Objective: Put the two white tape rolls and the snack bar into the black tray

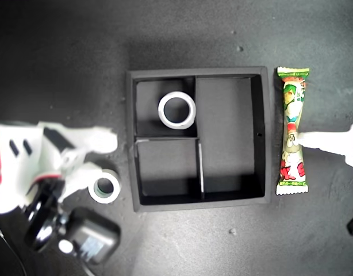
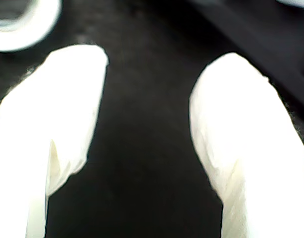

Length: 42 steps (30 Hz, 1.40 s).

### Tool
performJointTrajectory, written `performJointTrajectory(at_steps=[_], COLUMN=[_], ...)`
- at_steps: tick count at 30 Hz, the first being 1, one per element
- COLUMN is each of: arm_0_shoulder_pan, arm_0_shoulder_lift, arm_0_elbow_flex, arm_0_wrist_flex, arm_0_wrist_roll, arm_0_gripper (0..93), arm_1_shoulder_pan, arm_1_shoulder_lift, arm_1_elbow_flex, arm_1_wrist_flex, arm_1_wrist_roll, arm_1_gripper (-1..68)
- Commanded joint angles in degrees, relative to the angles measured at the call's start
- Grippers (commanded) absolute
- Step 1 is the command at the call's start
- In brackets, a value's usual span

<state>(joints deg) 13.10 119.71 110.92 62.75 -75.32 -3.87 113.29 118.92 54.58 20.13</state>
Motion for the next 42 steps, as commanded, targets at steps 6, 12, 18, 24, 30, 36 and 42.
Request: performJointTrajectory(at_steps=[6,12,18,24,30,36,42], arm_0_shoulder_pan=[6.8,7.7,9.0,11.6,13.2,13.9,13.4], arm_0_shoulder_lift=[0.5,-0.7,-3.3,-6.2,-7.3,-7.1,-9.1], arm_0_elbow_flex=[11.8,16.3,16.3,16.2,16.9,20.4,21.8], arm_0_wrist_flex=[-15.4,-21.4,-23.2,-24.6,-25.6,-29.9,-33.8], arm_0_wrist_roll=[-5.5,-7.3,-8.3,-10.5,-12.2,-13.5,-13.2], arm_0_gripper=[12.6,12.6,12.6,12.6,12.5,12.3,12.1], arm_1_shoulder_pan=[0.1,1.1,2.3,3.6,4.9,4.0,0.8], arm_1_shoulder_lift=[-10.1,-20.5,-24.2,-28.1,-29.2,-28.4,-28.1], arm_1_elbow_flex=[-3.3,-8.7,-11.0,-12.7,-13.1,-19.3,-33.7], arm_1_wrist_flex=[-2.0,-2.4,-3.9,-4.8,-3.8,9.1,29.1], arm_1_wrist_roll=[1.7,1.1,0.4,0.6,1.8,3.3,6.4], arm_1_gripper=[20.9,22.0,21.4,19.8,-0.2,-0.4,-0.5])
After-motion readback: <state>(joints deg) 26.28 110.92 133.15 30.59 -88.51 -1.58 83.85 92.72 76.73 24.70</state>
